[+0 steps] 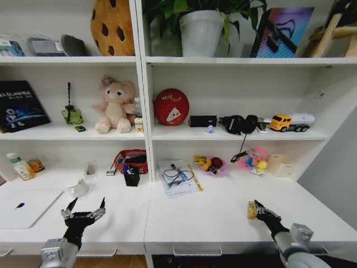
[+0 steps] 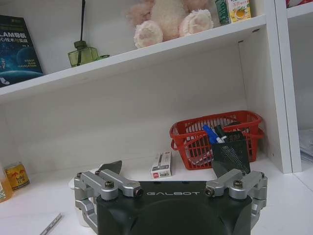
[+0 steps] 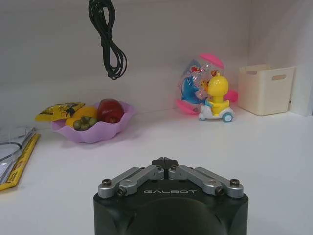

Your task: Organize the objects on the table.

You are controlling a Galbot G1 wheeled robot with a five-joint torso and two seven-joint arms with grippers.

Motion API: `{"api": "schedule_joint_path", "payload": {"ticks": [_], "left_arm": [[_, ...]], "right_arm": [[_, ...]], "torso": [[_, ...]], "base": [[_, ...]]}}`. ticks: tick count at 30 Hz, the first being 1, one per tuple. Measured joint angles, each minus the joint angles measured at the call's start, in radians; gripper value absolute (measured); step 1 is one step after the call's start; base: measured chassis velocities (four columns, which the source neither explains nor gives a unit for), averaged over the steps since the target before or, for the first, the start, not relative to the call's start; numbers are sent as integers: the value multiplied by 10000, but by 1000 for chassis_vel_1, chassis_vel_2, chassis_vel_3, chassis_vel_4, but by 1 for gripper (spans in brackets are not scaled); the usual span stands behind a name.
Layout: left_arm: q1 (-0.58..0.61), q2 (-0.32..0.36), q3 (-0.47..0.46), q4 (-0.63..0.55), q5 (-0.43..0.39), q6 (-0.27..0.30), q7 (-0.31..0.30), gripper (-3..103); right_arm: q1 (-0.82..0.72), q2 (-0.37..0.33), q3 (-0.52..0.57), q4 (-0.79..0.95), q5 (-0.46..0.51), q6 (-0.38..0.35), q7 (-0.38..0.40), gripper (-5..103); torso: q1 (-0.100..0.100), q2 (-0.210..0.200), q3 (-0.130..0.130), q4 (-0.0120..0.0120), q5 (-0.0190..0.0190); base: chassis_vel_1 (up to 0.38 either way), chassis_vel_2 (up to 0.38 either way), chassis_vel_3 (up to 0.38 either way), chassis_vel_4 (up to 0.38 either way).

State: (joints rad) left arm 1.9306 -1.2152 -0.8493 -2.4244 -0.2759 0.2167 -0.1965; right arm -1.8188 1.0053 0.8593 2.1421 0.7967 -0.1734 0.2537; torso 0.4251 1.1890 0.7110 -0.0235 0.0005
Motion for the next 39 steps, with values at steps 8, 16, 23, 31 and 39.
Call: {"api": "schedule_joint_path", "payload": {"ticks": [8, 16, 23, 31, 39], "left_arm": [[1, 0, 0, 0, 0, -1, 0, 100], [0, 0, 0, 1, 0, -1, 0, 100], [1, -1, 1, 1, 0, 0, 1, 100], [0, -1, 0, 1, 0, 0, 1, 100], [0, 0, 0, 1, 0, 0, 0, 100]], "right_arm": [[892, -852, 175, 263, 483, -19, -589, 0], [5868, -1913, -2735, -1710, 1280, -410, -725, 0], [8546, -1722, -4642, -3418, 1734, -469, -645, 0], [9456, -1392, -5278, -5039, 1249, -221, -1181, 0], [9933, -1028, -5831, -6265, 680, 764, -1734, 7]], "torso": [[0, -1, 0, -2, -5], [1, -3, 2, 5, -1], [2, -2, 2, 4, -7], [2, 0, 0, -2, -5], [0, 0, 0, 4, -3]], "base": [[0, 0, 0, 0], [0, 0, 0, 0], [0, 0, 0, 0], [0, 0, 0, 0], [0, 0, 0, 0]]}}
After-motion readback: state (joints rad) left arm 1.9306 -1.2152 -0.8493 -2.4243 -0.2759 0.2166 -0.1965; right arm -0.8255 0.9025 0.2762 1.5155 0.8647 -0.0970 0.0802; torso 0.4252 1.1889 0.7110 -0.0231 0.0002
